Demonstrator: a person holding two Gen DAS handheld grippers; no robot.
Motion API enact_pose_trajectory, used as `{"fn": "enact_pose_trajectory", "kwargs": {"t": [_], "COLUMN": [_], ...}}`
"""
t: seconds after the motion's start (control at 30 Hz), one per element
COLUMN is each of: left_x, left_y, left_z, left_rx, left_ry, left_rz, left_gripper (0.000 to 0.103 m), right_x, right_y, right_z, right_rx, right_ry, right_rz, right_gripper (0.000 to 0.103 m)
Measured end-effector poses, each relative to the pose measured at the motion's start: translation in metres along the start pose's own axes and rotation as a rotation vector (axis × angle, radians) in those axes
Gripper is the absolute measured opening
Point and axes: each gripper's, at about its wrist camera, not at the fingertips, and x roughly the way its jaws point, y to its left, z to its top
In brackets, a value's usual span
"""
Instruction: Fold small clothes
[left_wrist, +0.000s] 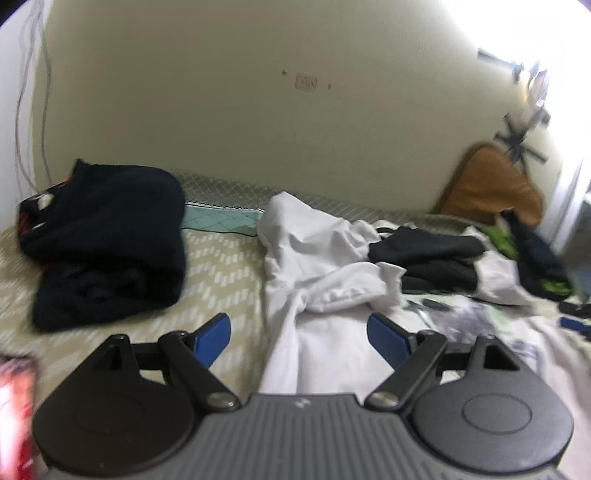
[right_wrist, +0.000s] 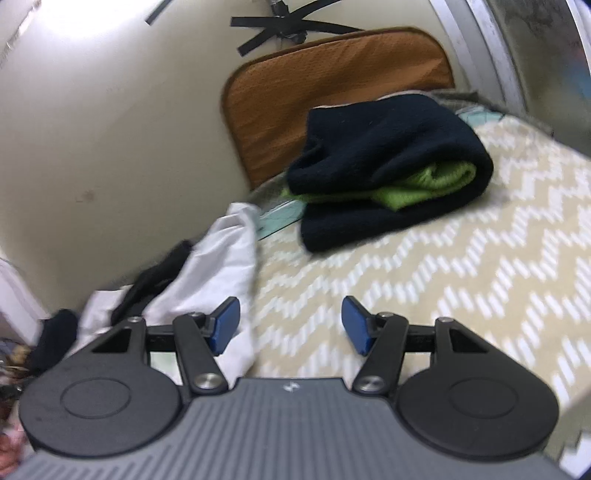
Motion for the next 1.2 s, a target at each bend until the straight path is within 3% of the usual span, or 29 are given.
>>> {"fn": "enact_pose_trajectory", "kwargs": {"t": [0.13,0.3,0.5,0.63,0.83,1.1,1.2], "left_x": [-0.062,-0.107,-0.141,-0.148,-0.164,-0.155,-0.147], "left_y": [0.031,0.039,0.034,0.032,0.049,0.037,0.039], "left_z": [-0.022,-0.058,-0.095,-0.114,-0.135,-0.146,-0.148], "left_rx": [-0.036,-0.076,-0.102,-0.091,-0.204,-0.219,-0.251], "left_ry": [0.051,0.144,0.197,0.243,0.249,0.274,0.286], "left_rz": [-0.085,-0.102,-0.125,-0.098,-0.112,-0.136,-0.142], "left_gripper": [0.085,0.077,0.075,0.075,0.077,0.078,0.072], "right_x": [-0.040,-0.084,-0.112,-0.124,-0.141,-0.151,-0.150], "right_y": [0.006,0.018,0.019,0.015,-0.002,-0.004,0.000], "right_z": [-0.011,-0.041,-0.075,-0.084,-0.085,-0.093,-0.098], "right_rx": [-0.022,-0.099,-0.129,-0.147,-0.159,-0.155,-0.164], "right_ry": [0.072,0.189,0.301,0.339,0.359,0.439,0.438], "right_rz": [0.128,0.236,0.262,0.241,0.223,0.321,0.341], "right_gripper": [0.056,0.056,0.057,0.057,0.056,0.056,0.056]}}
